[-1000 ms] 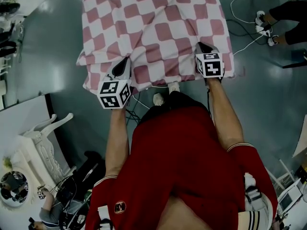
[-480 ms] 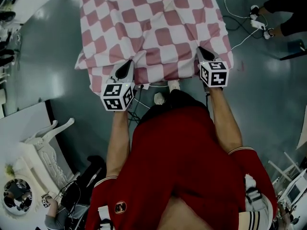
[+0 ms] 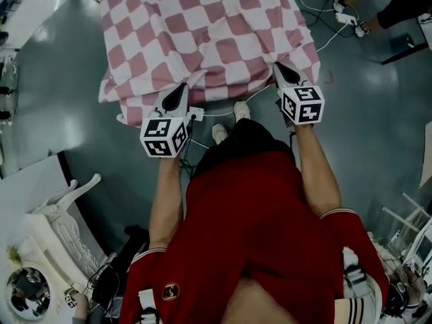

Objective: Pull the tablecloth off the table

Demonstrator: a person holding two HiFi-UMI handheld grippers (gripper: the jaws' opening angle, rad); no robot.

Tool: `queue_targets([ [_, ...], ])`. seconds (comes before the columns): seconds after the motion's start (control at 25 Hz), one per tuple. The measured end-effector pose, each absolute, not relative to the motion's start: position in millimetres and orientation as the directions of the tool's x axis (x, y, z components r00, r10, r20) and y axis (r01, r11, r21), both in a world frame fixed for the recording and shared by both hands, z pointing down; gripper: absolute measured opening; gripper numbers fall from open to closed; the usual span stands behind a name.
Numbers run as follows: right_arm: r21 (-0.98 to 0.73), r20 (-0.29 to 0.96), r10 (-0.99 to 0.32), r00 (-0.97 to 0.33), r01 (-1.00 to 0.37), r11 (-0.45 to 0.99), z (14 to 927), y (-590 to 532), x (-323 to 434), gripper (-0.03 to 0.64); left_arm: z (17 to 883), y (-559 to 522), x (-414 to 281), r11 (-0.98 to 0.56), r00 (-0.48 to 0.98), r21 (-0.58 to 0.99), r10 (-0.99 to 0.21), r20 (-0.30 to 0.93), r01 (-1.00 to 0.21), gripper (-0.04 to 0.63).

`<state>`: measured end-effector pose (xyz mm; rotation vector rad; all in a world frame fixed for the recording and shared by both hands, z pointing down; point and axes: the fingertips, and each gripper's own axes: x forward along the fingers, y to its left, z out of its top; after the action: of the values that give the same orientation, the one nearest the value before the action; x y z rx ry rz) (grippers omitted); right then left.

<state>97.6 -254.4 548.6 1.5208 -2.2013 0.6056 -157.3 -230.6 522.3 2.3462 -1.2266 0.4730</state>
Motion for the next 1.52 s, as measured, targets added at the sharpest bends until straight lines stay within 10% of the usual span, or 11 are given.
queue_targets([
  [0.84,-0.284,0.324,-0.771,-0.548,-0.834,0.473,469.8,56.7,115.7,0.012,460.9,71.0,-107.0,-0.419,0.487,0.252,-0.788,0.377,-0.872,0.008],
  [1.52,-0.31,0.141,-0.676,-0.723,-0.681,0.664,348.1,63.4,116.3,0.012,311.1,73.9,-84.4,-0.383,0.432,0.253,-0.884,0.179,-0.888,0.008],
])
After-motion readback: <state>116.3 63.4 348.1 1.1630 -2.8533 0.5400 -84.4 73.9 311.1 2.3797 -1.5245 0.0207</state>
